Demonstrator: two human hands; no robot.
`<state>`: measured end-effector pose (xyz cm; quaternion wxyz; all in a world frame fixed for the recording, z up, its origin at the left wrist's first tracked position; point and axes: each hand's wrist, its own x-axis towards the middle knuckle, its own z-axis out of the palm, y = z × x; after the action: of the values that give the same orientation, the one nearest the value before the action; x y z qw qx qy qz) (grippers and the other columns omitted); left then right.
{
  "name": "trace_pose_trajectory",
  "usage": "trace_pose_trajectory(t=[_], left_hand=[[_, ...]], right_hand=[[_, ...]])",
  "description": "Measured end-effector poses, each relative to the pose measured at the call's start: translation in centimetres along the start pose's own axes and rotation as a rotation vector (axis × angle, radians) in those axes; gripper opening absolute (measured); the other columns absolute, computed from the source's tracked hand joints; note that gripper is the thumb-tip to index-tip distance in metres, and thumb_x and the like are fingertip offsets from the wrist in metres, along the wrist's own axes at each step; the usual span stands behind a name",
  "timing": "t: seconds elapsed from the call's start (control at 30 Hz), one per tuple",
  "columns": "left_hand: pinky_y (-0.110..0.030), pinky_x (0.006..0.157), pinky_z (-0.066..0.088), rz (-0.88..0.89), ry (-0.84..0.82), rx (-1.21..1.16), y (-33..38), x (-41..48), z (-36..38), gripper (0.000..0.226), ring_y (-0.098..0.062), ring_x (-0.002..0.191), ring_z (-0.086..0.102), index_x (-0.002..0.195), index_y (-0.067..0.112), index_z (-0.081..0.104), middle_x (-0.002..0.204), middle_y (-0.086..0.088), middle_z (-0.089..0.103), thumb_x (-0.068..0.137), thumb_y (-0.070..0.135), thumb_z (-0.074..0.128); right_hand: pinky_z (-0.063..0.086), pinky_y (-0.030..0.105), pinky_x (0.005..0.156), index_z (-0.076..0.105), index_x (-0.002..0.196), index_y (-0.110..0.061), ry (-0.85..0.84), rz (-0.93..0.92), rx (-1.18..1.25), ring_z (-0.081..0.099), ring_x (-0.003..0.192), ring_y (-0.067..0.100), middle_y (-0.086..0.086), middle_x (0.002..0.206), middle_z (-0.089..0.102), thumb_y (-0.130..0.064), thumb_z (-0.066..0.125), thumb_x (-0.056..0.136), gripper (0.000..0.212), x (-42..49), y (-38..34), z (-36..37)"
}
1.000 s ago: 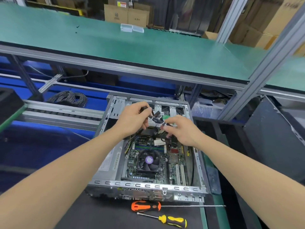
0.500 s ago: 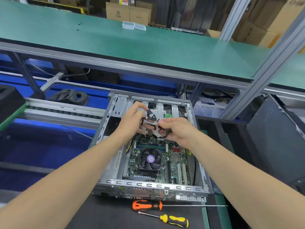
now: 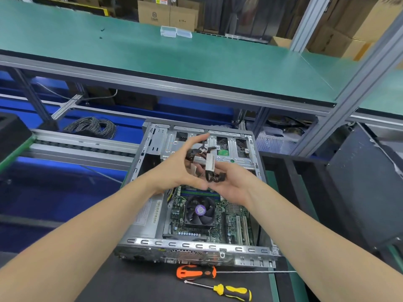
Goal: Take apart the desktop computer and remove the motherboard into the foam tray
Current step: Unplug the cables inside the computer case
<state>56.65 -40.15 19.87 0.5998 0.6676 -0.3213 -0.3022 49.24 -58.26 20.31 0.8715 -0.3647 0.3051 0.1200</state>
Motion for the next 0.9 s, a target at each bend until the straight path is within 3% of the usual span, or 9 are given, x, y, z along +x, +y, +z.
trace_pose_trajectory(t=[0.13, 0.23, 0.33, 0.43, 0.5, 0.63, 0.7, 0.8, 0.9], left_hand=[[-0.046, 0.087, 0.06, 0.067, 0.267, 0.073, -0.1, 0.9, 1.9, 0.072, -0.021, 0.085, 0.071, 0.126, 0.04, 0.061, 0.116, 0.006, 0.07, 0.064, 0.037, 0.097], [-0.049, 0.085, 0.059, 0.047, 0.379, -0.015, -0.9, 1.5, 1.8, 0.051, -0.031, 0.089, 0.072, 0.112, 0.03, 0.065, 0.111, -0.003, 0.072, 0.07, 0.03, 0.094], [-0.053, 0.079, 0.06, 0.034, 0.504, -0.105, -1.4, 2.0, 1.2, 0.035, -0.025, 0.082, 0.07, 0.103, 0.026, 0.068, 0.101, -0.013, 0.073, 0.079, 0.009, 0.087], [-0.052, 0.074, 0.062, 0.038, 0.658, -0.168, -1.6, 2.1, 0.4, 0.032, -0.032, 0.08, 0.073, 0.1, 0.026, 0.069, 0.099, -0.011, 0.071, 0.08, 0.008, 0.086], [-0.058, 0.074, 0.063, 0.046, 0.687, -0.146, -1.8, 2.1, -0.2, 0.032, -0.039, 0.087, 0.074, 0.101, 0.027, 0.069, 0.104, -0.015, 0.071, 0.08, 0.011, 0.087], [-0.063, 0.072, 0.061, 0.079, 0.708, -0.164, -2.3, 2.1, -0.2, 0.031, -0.045, 0.092, 0.072, 0.101, 0.024, 0.069, 0.107, -0.023, 0.069, 0.08, 0.01, 0.087], [-0.062, 0.072, 0.061, 0.087, 0.709, -0.185, -2.4, 2.2, -0.2, 0.031, -0.044, 0.091, 0.072, 0.1, 0.023, 0.07, 0.107, -0.023, 0.068, 0.08, 0.008, 0.087], [-0.062, 0.074, 0.061, 0.088, 0.71, -0.223, -2.5, 2.1, -0.3, 0.031, -0.041, 0.09, 0.072, 0.098, 0.024, 0.071, 0.102, -0.014, 0.068, 0.079, 0.006, 0.087], [-0.059, 0.074, 0.062, 0.088, 0.695, -0.236, -2.7, 2.1, -0.4, 0.031, -0.03, 0.082, 0.072, 0.097, 0.025, 0.071, 0.095, -0.004, 0.069, 0.078, 0.006, 0.088]], right_hand=[[0.057, 0.047, 0.102, 0.061, 0.13, 0.01, -0.034, 0.023, 0.012, 0.069, 0.119, 0.036, 0.025, 0.132, 0.066, -0.006, 0.051, 0.107, 0.029, 0.1, 0.3, 0.0], [0.055, 0.056, 0.1, 0.054, 0.122, 0.011, -0.019, 0.052, 0.12, 0.064, 0.12, 0.042, 0.031, 0.129, 0.061, -0.017, 0.052, 0.108, 0.032, -0.1, 0.6, -0.6], [0.06, 0.058, 0.085, 0.051, 0.13, 0.008, 0.072, 0.035, 0.053, 0.066, 0.116, 0.044, 0.028, 0.129, 0.064, -0.023, 0.045, 0.11, 0.038, -0.1, 0.8, -1.5], [0.064, 0.039, 0.076, 0.062, 0.123, 0.006, 0.311, -0.096, -0.249, 0.071, 0.097, 0.032, 0.022, 0.109, 0.072, -0.009, 0.044, 0.108, 0.028, 0.4, 1.3, -2.9], [0.061, 0.037, 0.085, 0.069, 0.119, 0.002, 0.435, -0.205, -0.611, 0.067, 0.095, 0.026, 0.014, 0.106, 0.07, 0.0, 0.044, 0.105, 0.029, 0.8, 2.0, -4.0], [0.053, 0.025, 0.082, 0.066, 0.134, -0.013, 0.426, -0.331, -1.367, 0.065, 0.112, 0.027, 0.009, 0.134, 0.066, -0.008, 0.046, 0.106, 0.035, 2.6, 2.7, -5.0], [0.049, 0.027, 0.089, 0.058, 0.142, -0.009, 0.372, -0.297, -1.546, 0.062, 0.118, 0.031, 0.014, 0.139, 0.062, -0.014, 0.049, 0.107, 0.037, 4.3, 2.9, -4.7], [0.046, 0.031, 0.075, 0.064, 0.12, -0.001, 0.432, -0.312, -1.683, 0.062, 0.098, 0.033, 0.02, 0.116, 0.068, -0.021, 0.049, 0.108, 0.028, 6.1, 3.1, -4.4], [0.045, 0.032, 0.074, 0.069, 0.111, -0.004, 0.467, -0.341, -1.763, 0.067, 0.103, 0.034, 0.017, 0.106, 0.072, -0.034, 0.051, 0.108, 0.035, 7.2, 3.0, -4.8]])
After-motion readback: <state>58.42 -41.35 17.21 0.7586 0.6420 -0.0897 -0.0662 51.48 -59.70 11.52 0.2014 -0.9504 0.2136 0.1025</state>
